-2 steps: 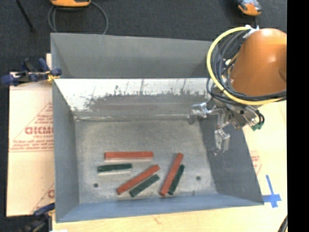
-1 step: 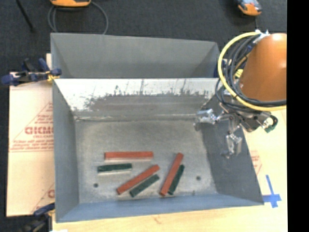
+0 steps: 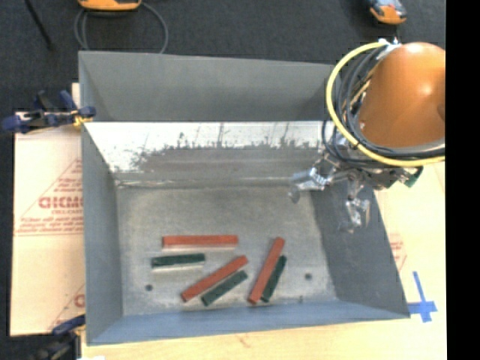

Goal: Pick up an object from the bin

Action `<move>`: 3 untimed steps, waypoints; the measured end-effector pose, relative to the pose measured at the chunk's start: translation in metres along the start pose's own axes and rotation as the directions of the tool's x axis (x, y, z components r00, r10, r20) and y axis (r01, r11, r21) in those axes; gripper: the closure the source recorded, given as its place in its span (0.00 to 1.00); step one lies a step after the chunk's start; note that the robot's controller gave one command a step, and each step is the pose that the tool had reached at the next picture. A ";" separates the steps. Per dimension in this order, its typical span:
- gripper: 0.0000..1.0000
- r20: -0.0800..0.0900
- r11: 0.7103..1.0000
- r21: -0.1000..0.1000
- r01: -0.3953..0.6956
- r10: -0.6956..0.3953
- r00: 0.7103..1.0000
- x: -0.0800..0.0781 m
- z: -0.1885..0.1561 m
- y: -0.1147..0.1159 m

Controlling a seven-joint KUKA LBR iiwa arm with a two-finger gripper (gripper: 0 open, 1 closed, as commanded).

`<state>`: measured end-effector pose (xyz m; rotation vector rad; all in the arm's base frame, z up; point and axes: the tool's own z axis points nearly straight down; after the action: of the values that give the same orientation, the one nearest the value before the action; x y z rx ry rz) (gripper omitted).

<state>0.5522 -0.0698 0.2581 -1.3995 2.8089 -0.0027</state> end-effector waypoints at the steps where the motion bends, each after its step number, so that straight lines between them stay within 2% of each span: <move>1: 0.00 0.001 0.990 0.000 0.142 -0.142 0.990 0.001 -0.008 0.000; 2: 0.00 0.000 0.950 0.001 0.312 -0.312 0.950 -0.008 -0.005 0.006; 3: 0.00 0.002 0.842 -0.003 0.540 -0.540 0.842 0.009 -0.024 0.007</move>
Offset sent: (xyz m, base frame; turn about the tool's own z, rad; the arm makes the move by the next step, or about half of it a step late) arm 0.0121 0.0290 -0.0027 -0.5794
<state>0.5409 -0.0725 0.2822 -2.1337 2.3029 0.0005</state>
